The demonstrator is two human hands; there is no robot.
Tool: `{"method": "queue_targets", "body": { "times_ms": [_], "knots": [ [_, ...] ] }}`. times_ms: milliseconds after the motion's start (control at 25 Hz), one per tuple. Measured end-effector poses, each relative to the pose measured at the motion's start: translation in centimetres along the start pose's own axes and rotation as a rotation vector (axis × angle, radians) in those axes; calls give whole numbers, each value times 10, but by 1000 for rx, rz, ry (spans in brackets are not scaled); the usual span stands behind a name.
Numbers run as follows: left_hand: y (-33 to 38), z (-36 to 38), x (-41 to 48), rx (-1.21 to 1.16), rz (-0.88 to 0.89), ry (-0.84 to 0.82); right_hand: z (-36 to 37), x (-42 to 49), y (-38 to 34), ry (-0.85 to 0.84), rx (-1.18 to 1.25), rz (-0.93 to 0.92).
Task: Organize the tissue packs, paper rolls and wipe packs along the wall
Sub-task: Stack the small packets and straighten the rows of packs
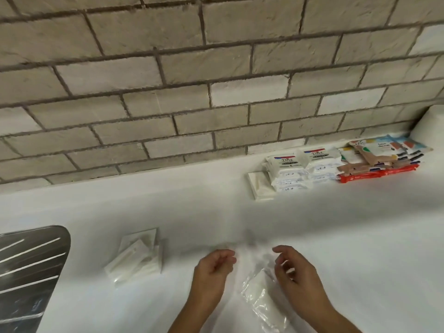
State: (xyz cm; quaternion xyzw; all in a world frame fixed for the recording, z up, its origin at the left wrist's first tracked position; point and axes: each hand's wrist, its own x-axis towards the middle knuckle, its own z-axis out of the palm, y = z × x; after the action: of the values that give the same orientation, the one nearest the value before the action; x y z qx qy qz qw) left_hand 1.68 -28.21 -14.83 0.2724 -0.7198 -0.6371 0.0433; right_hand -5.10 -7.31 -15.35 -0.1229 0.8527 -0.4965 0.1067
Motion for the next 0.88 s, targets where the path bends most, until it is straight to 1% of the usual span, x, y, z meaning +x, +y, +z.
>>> {"method": "queue_targets", "body": {
  "times_ms": [120,200,280,400,520,600,680,720,760,800,880],
  "knots": [
    [-15,-22,-26,84,-9,-19,-1,-6,-4,-93,-126,9],
    [-26,-40,-40,160,6,-21,-2,-10,-4,-159,-251,28],
    [-37,-58,-52,233,23,3,-1,-15,-2,-190,-353,35],
    [-45,-88,-61,296,31,98,6,-23,-6,-226,-353,14],
    [-43,-120,-58,403,53,196,15,-24,-17,-214,-344,-16],
    [-36,-144,-49,507,99,287,20,-25,-25,-217,-316,-25],
    [-29,-171,-30,604,147,418,25,-27,-30,-237,-280,-33],
    [-26,-184,-18,665,148,456,27,-28,-32,-248,-270,-38],
    [-25,-196,-7,734,122,449,29,-31,-35,-258,-260,-40],
    [-25,-204,3,811,61,406,31,-32,-37,-268,-246,-41],
    [-33,-212,17,918,-73,275,34,-35,-40,-287,-235,-54]
  ]
}}
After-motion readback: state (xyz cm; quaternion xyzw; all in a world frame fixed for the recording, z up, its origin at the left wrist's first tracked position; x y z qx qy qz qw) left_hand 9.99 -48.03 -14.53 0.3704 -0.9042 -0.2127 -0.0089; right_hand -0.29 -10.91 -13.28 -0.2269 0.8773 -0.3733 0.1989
